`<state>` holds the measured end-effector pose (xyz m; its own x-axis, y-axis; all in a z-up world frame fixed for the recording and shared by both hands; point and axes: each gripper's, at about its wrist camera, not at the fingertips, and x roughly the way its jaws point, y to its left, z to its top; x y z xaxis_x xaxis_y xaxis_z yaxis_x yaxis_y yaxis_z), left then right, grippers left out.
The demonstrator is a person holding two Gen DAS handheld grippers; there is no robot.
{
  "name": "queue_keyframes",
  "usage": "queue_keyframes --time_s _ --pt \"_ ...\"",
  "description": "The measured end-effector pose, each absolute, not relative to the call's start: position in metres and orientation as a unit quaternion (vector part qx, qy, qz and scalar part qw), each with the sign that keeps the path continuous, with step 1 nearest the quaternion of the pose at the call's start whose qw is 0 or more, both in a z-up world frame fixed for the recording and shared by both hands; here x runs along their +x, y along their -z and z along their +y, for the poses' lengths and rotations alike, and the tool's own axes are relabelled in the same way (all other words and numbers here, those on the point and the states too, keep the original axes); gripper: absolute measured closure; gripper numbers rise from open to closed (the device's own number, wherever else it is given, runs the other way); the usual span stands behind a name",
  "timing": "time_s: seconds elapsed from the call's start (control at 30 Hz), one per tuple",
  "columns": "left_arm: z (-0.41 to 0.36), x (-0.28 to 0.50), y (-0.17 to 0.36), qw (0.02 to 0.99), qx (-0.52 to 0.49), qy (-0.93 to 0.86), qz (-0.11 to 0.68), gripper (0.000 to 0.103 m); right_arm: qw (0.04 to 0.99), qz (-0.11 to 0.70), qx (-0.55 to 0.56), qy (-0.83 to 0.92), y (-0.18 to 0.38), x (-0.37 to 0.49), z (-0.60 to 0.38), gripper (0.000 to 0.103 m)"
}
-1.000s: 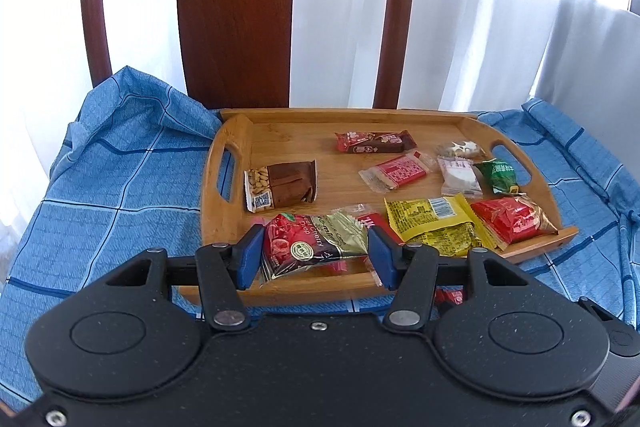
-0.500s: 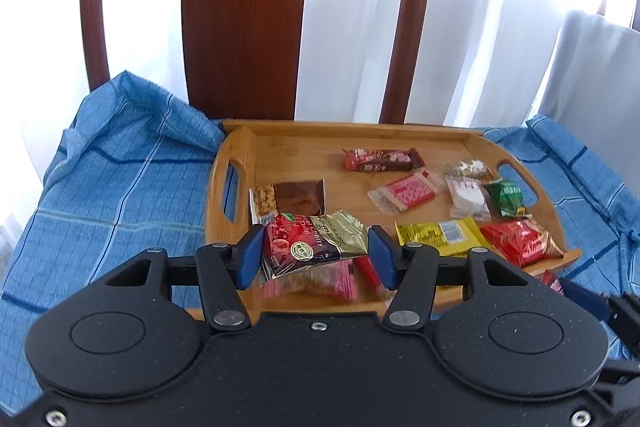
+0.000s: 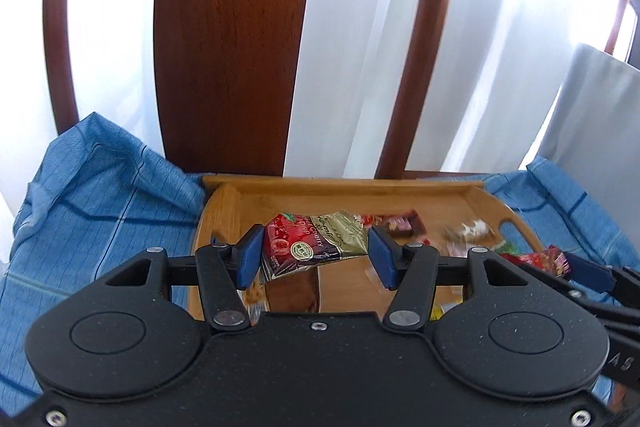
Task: Organize snacks
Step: 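Lift both packets and carry them over the bamboo tray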
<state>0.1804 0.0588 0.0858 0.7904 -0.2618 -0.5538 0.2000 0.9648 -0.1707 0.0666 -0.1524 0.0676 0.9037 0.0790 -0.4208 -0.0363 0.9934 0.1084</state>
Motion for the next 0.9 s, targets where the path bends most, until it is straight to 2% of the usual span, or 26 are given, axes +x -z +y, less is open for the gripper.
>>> queue_keyframes --time_s 0.4,0.9 --pt "0.058 0.247 -0.073 0.936 -0.048 0.12 0.328 0.049 0.97 0.238 0.045 -0.03 -0.08 0.133 -0.176 0.035" --pt "0.057 0.277 -0.043 0.927 -0.034 0.11 0.357 0.049 0.951 0.3 0.052 -0.05 -0.078 0.211 -0.179 0.035"
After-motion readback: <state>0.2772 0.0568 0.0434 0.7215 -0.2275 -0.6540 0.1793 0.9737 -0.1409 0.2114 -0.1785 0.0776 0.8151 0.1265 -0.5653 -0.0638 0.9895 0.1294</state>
